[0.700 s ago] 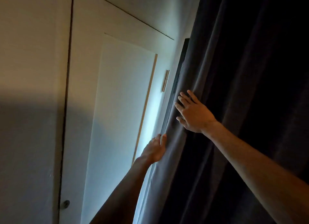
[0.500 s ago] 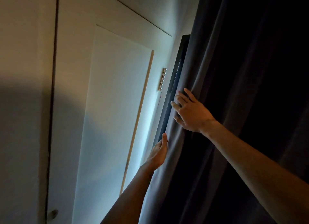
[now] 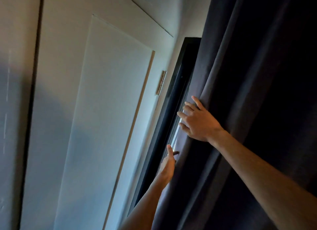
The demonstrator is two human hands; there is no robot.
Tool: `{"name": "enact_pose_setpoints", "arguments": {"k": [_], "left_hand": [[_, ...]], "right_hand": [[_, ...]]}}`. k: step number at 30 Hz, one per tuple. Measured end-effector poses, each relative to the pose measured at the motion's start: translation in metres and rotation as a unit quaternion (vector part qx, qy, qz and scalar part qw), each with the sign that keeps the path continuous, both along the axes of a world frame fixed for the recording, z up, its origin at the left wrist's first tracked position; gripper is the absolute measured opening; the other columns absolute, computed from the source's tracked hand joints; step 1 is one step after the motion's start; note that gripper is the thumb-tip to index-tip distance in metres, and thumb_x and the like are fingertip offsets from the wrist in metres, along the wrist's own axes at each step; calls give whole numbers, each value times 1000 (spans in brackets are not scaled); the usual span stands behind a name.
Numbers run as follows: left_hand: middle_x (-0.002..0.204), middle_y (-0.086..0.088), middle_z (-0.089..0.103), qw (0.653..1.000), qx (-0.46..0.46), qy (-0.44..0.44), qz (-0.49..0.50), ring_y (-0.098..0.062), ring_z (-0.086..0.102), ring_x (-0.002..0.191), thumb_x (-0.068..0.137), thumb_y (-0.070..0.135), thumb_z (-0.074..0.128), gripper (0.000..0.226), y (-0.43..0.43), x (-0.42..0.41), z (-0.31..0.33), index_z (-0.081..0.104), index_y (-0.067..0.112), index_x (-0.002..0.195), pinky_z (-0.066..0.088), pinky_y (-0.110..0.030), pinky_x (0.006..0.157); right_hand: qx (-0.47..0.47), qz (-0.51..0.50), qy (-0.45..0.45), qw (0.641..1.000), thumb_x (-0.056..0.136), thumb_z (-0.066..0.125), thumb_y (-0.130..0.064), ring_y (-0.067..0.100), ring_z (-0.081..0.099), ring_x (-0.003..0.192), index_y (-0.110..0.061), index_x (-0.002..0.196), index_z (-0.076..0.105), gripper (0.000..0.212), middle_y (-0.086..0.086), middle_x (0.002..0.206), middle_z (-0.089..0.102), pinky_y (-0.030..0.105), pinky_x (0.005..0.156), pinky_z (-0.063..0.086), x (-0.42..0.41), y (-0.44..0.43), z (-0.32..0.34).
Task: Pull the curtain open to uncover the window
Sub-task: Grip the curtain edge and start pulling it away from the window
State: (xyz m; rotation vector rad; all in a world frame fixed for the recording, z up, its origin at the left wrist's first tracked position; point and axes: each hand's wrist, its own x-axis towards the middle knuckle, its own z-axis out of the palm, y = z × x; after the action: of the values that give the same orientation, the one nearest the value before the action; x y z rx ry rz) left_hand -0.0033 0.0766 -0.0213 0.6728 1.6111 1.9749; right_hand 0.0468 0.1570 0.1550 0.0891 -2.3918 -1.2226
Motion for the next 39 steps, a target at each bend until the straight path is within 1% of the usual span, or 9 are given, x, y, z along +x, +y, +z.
{"name": "enact_pose_setpoints", "arguments": {"k": [2,4,7,13,17,20,25,29,39], "left_hand": [[104,-8,65,1000,18,-11,8,-19,61,94,71,83,0,103,7,-2,0,62,24,128,50,-31,84],[119,-6,67,999,30,-24,10,-20,62,108,78,79,0,94,9,3,4,59,25,130,43,-39,105],[154,-5,41,999,26,-30,10,-23,46,135,88,71,0,88,13,9,6,26,19,154,23,-44,119],[150,-19,44,1000,-13,13,-19,-28,34,144,97,57,-6,84,13,-4,12,35,6,150,13,-44,121],[165,-2,16,1000,20,17,-17,-15,12,152,90,70,1,86,19,-1,-4,18,17,155,1,-36,125],[163,0,23,998,17,55,4,-15,17,151,91,71,3,82,19,6,-11,22,23,155,6,-36,125],[112,-24,68,989,-67,102,82,-35,63,107,93,70,8,90,5,15,-16,65,2,110,45,-41,89],[65,-3,53,973,-87,171,127,-17,52,61,99,59,15,68,-5,25,-19,45,13,61,41,-37,65],[46,1,42,947,-62,250,192,-12,45,44,102,51,18,66,-15,42,-28,35,15,49,34,-28,48]], "right_hand": [[-12,-5,-3,1000,98,34,-46,31,44,138,-12,133,55,53,17,131,62,51,124,5,1,3,1],[-20,-12,2,1000,98,33,-46,31,42,139,-12,134,54,54,16,133,60,51,124,6,2,6,1],[-37,-11,10,999,98,39,-44,29,42,138,-12,134,55,50,15,131,60,48,125,7,6,11,0],[-59,1,24,998,97,38,-41,26,41,137,-14,129,57,46,13,129,60,42,125,5,13,19,2],[-45,-5,25,999,97,37,-39,28,39,139,-13,124,61,44,15,132,59,43,125,9,16,20,2],[-29,-7,26,999,97,38,-36,29,37,141,-13,120,64,42,17,135,57,42,125,7,17,16,1],[-6,8,26,1000,95,37,-37,29,42,136,-12,103,72,44,18,125,62,41,125,11,16,8,1],[-2,31,31,999,93,43,-35,30,52,120,-8,92,73,40,18,107,65,41,123,21,12,2,1],[-11,61,36,997,89,47,-35,27,57,98,-14,77,74,37,10,87,66,42,114,33,23,-14,10]]}}
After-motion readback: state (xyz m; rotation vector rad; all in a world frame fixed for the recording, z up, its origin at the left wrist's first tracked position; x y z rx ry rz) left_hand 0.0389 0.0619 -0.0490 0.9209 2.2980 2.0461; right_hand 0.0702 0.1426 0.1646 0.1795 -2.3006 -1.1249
